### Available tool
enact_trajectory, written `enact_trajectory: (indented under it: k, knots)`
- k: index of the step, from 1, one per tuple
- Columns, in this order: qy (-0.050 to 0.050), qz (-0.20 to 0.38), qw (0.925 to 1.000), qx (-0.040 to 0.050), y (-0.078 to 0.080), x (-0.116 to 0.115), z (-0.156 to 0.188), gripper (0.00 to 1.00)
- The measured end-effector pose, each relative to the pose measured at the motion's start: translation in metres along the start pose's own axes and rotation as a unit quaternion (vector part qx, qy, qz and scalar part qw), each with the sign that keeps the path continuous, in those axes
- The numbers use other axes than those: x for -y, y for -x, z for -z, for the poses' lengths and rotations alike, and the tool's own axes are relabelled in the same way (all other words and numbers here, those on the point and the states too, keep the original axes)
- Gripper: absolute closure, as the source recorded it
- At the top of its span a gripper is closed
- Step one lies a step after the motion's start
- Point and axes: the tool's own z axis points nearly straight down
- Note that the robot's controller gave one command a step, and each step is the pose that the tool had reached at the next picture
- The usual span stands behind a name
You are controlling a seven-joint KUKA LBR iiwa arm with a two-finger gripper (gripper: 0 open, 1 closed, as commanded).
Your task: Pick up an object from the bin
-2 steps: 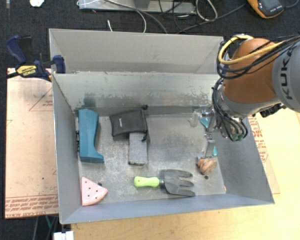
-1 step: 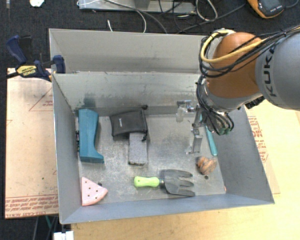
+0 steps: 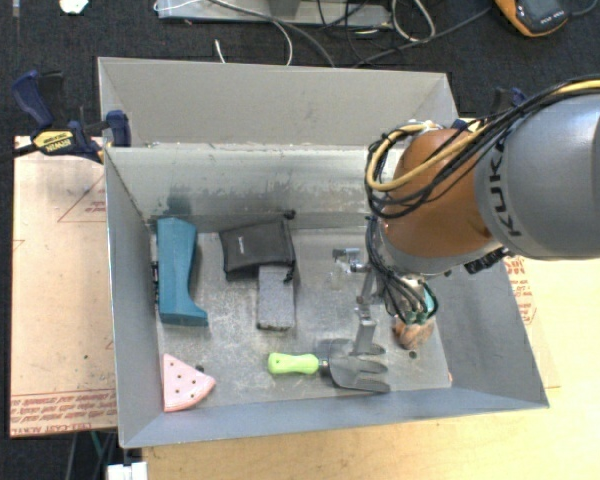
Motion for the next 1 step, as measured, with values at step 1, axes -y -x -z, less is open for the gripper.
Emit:
enact_trajectory:
  k: [1]
  knots:
    - [0.000, -0.004, 1.0000, 0.0065, -0.0132, 0.0093, -0.0160, 0.00]
